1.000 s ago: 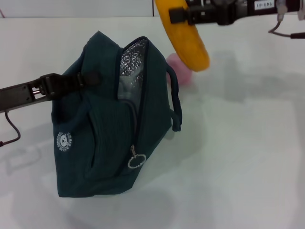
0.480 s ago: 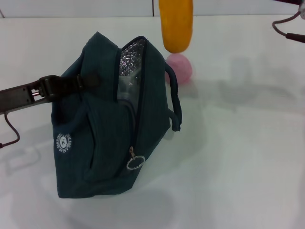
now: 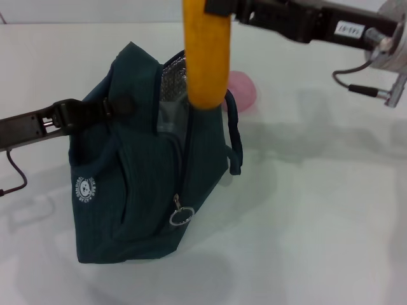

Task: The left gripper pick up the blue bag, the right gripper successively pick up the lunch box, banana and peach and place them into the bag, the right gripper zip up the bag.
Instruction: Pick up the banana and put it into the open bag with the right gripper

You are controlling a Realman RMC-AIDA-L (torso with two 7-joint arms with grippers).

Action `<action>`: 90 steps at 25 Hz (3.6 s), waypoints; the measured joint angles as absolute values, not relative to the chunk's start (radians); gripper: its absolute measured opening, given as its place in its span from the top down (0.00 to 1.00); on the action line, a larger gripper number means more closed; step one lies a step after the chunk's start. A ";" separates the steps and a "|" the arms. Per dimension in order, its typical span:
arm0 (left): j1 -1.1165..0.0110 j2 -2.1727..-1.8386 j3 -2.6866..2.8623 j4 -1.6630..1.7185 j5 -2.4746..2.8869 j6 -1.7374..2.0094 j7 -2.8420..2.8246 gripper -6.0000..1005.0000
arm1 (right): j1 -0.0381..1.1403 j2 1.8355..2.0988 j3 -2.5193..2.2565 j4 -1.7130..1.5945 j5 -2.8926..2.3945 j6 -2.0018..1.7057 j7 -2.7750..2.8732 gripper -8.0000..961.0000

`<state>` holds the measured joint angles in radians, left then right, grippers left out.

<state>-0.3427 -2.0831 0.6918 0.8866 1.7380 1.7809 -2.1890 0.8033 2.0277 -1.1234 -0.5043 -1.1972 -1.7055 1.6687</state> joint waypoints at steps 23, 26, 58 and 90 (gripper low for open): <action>-0.352 -2.083 0.686 0.859 1.735 1.780 -2.184 0.95 | 0.811 2.028 -1.464 -0.417 -1.020 -1.569 1.481 0.52; -0.354 -2.083 0.686 0.859 1.734 1.779 -2.186 0.95 | 0.810 2.028 -1.468 -0.418 -1.016 -1.566 1.468 0.52; -0.330 -2.076 0.686 0.826 1.707 1.774 -2.181 0.95 | 0.728 2.028 -1.737 -0.416 -0.736 -1.454 1.205 0.51; -0.325 -2.067 0.685 0.785 1.708 1.773 -2.166 0.95 | 0.699 2.028 -1.969 -0.426 -0.519 -1.379 1.082 0.49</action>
<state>-0.3251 -2.0672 0.6845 0.7849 1.7079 1.7732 -2.1664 0.6986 2.0279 -1.9686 -0.4255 -0.5186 -1.3787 1.0821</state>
